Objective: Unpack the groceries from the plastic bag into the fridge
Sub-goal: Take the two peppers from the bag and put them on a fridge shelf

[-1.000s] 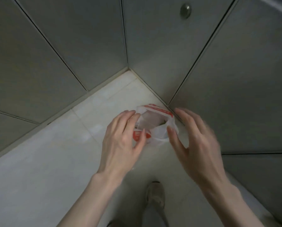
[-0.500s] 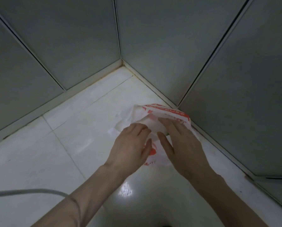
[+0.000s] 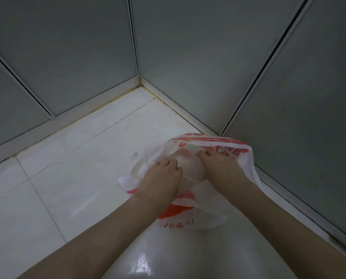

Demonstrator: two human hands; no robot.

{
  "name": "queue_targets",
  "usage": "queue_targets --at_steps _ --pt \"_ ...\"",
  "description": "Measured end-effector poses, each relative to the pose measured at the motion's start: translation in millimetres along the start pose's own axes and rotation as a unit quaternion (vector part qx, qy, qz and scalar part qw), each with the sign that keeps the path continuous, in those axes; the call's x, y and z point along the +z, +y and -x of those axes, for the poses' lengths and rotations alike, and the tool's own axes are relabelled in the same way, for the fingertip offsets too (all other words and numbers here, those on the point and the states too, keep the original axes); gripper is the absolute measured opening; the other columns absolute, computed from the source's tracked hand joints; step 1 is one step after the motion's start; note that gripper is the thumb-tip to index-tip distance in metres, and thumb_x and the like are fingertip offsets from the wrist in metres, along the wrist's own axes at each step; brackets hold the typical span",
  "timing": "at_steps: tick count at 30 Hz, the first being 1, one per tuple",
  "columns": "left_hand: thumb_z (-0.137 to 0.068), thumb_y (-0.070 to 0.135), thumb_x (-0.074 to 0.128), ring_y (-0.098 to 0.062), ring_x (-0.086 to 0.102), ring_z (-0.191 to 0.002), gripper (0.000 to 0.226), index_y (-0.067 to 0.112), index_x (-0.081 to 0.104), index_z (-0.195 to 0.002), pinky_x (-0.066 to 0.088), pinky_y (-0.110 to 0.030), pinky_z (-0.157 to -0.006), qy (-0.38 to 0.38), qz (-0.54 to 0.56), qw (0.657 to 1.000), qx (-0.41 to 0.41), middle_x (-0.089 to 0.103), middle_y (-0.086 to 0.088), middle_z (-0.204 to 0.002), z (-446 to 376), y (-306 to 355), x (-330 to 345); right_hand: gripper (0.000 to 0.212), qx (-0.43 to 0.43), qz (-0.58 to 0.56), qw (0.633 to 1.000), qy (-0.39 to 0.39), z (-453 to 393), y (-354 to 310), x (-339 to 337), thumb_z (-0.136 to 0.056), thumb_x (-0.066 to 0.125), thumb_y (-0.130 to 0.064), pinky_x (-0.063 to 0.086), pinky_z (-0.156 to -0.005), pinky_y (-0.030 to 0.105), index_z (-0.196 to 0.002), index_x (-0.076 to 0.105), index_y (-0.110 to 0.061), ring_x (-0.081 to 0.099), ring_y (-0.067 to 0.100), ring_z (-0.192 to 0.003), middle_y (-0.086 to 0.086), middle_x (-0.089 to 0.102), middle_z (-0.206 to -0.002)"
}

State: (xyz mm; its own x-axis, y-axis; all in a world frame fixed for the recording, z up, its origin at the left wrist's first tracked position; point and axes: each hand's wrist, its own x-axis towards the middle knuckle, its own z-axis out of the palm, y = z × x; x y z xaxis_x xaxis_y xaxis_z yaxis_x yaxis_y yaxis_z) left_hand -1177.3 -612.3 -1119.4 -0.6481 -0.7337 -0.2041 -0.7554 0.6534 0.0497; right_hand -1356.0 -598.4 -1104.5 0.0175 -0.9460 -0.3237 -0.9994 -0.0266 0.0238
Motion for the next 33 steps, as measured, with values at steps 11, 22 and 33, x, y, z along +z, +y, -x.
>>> queue_targets --at_steps 11,22,33 --pt "-0.08 0.079 0.061 -0.024 0.02 -0.156 0.112 0.024 0.014 -0.164 0.006 -0.035 -0.128 -0.005 0.041 0.998 0.056 0.023 -0.003 -0.17 26 1 -15 0.125 -0.024 0.08 0.992 -0.091 58 33 -15 -0.071 0.076 -0.076 0.01 -0.13 0.058 -0.164 0.0 -0.039 0.009 0.03 -0.161 -0.002 0.006 -0.175" --pt "-0.068 0.097 0.054 -0.022 0.037 -0.152 0.122 0.028 0.022 -0.164 0.011 -0.035 -0.124 0.032 0.067 0.991 0.114 0.036 0.001 -0.166 37 -5 -7 0.086 0.019 -0.004 1.0 -0.012 89 34 -33 -0.093 0.05 -0.074 0.029 -0.125 0.044 -0.162 0.017 -0.036 0.031 0.018 -0.156 -0.011 0.025 -0.171" --pt "-0.099 0.065 0.045 -0.02 0.062 -0.12 0.056 0.029 0.05 -0.141 0.049 -0.036 -0.095 -0.063 0.053 0.995 0.063 0.059 0.007 -0.131 28 -8 11 0.095 0.026 0.047 0.996 -0.067 80 38 -14 -0.082 0.068 -0.073 0.034 -0.122 0.045 -0.158 0.031 -0.032 0.048 0.021 -0.144 -0.006 0.045 -0.161"
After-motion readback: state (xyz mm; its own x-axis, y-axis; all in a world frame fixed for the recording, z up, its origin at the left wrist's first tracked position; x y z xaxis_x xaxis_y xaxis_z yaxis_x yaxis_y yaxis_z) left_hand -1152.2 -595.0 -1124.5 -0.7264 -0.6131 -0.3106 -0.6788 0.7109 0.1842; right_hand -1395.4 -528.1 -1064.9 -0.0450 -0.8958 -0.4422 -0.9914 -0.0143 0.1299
